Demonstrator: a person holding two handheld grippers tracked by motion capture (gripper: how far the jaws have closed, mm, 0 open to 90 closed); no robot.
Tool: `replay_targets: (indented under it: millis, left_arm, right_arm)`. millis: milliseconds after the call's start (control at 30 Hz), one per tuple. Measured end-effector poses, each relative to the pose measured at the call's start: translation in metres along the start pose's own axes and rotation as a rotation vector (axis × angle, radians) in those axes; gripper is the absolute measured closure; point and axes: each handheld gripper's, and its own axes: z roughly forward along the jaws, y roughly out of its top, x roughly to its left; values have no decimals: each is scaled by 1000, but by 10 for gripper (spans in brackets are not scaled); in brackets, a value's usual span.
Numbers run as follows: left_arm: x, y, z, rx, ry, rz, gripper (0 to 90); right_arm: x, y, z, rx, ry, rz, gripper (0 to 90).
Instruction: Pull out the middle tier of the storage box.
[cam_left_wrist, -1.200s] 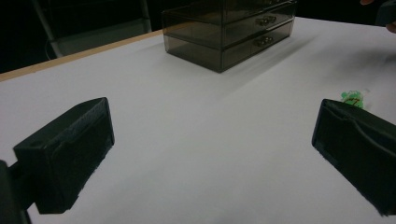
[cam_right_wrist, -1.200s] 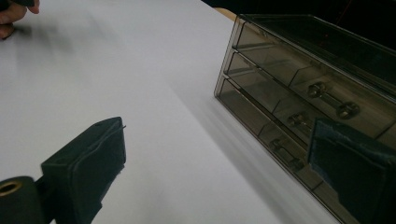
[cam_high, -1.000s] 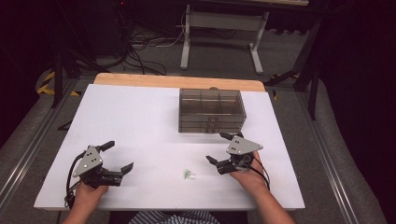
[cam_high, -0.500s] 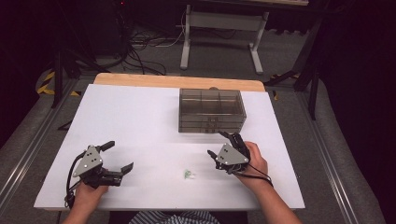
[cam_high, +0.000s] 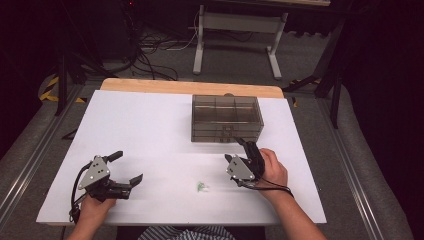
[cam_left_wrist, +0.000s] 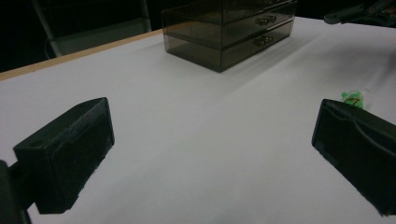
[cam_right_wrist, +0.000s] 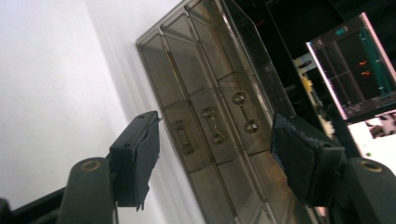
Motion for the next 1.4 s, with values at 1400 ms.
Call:
replay_targets:
  millis: [1400]
  left_arm:
    - [1, 0, 0, -4, -13, -3, 2]
  right_arm:
    - [32, 1, 45, 159, -219, -402, 530]
